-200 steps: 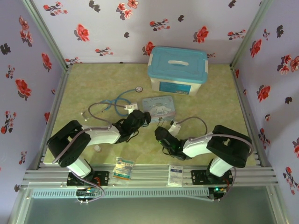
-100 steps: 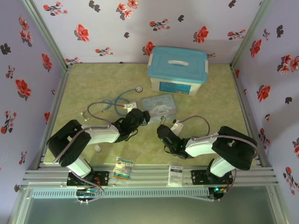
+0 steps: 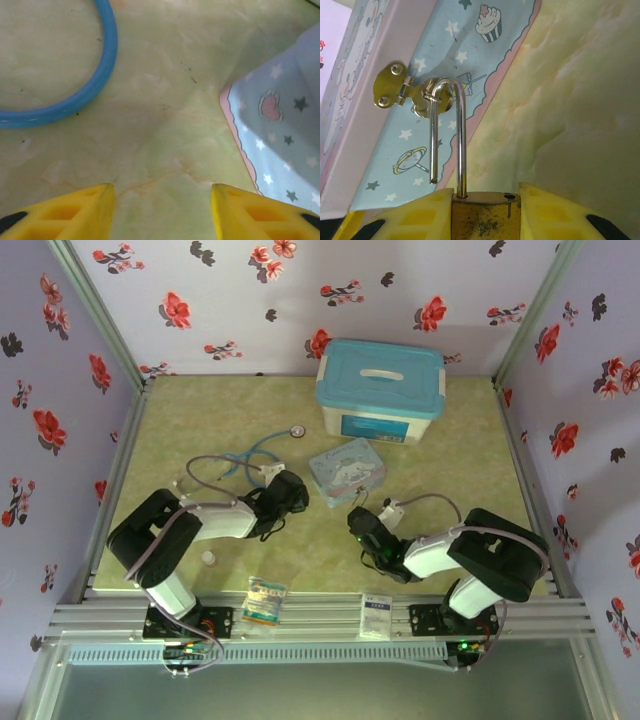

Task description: Unlock a padlock with a key

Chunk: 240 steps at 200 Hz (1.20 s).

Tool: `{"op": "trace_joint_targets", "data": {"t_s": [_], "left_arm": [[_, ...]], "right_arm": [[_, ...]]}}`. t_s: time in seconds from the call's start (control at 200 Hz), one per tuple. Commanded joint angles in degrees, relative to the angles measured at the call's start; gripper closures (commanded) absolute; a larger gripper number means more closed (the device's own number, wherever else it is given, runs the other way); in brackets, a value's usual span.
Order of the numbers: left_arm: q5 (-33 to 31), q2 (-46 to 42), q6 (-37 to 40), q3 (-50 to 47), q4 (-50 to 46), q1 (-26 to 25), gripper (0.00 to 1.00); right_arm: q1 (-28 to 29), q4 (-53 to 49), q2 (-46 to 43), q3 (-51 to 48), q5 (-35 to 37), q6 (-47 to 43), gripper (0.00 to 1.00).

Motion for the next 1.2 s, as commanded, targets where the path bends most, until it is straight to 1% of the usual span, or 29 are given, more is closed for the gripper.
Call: {"op": "trace_joint_targets", "data": {"t_s": [0.0, 0.075, 0.115, 0.155, 0.2, 0.295, 0.375, 0.475, 0.535, 0.625, 0.795, 0.945, 1.105, 1.15, 1.195], "left_arm": [[-0.3, -6.1, -1.3, -0.3, 3.4, -1.2, 0.45], [-1.9, -9.4, -2.0, -0.5, 3.3, -1.9, 0.42], [-2.0, -10.4, -2.1, -0.4, 3.4, -1.9, 0.36], [-1.5, -10.6, -2.6, 0.3, 3.1, -1.9, 0.28], [-0.6, -9.5, -3.3, 1.3, 3.0, -2.0, 0.23], [0.7, -4.4, -5.3, 4.1, 3.1, -2.3, 0.21], [0.7, 0.2, -5.3, 6.3, 3.9, -3.0, 0.22], [-0.7, 4.9, -4.6, 9.6, 0.0, -3.1, 0.24], [-1.8, 6.6, -4.3, 10.2, -1.7, -3.1, 0.29], [-3.8, 8.4, -4.6, 9.5, -3.5, -2.7, 0.4], [-4.3, 10.5, -5.3, 7.1, -2.1, -2.4, 0.5], [-4.0, 12.0, -6.1, 6.8, -1.1, -2.3, 0.53], [-3.9, 12.4, -6.8, 5.3, 1.0, -1.7, 0.55], [-3.8, 12.4, -6.8, 5.1, 1.2, -1.4, 0.55], [-3.8, 12.3, -6.6, 4.8, 1.3, -1.1, 0.55]], "right_arm": [[-0.5, -1.5, -1.2, -0.4, 2.3, 0.2, 0.79], [-0.6, -1.7, -1.3, -0.4, 2.1, -0.3, 0.79], [-0.6, -1.8, -1.3, -0.4, 2.0, -0.5, 0.79], [-0.6, -1.8, -1.1, -0.4, 1.9, -0.4, 0.79], [-0.6, -1.6, -0.8, -0.4, 1.7, -0.3, 0.79], [-0.5, 0.2, 0.5, -0.9, 1.6, 0.0, 0.8], [-0.6, 1.2, 1.6, -1.4, 1.4, 0.8, 0.8], [-0.6, 3.9, 3.3, -2.8, 1.0, 1.9, 0.8], [-0.7, 5.8, 4.7, -3.7, 0.7, 3.0, 0.8], [-0.9, 9.6, 7.1, -5.4, 0.2, 4.1, 0.81], [-1.1, 7.5, 8.6, -7.7, 0.1, 7.2, 0.81], [-1.3, 12.4, 12.2, -8.9, 0.4, 10.3, 0.81], [-1.2, 25.0, 21.4, -7.1, 1.2, 13.8, 0.82], [-1.2, 29.2, 24.4, -6.4, 1.8, 14.0, 0.84], [-1.2, 30.2, 26.8, -5.2, 2.3, 16.2, 0.85]]}}
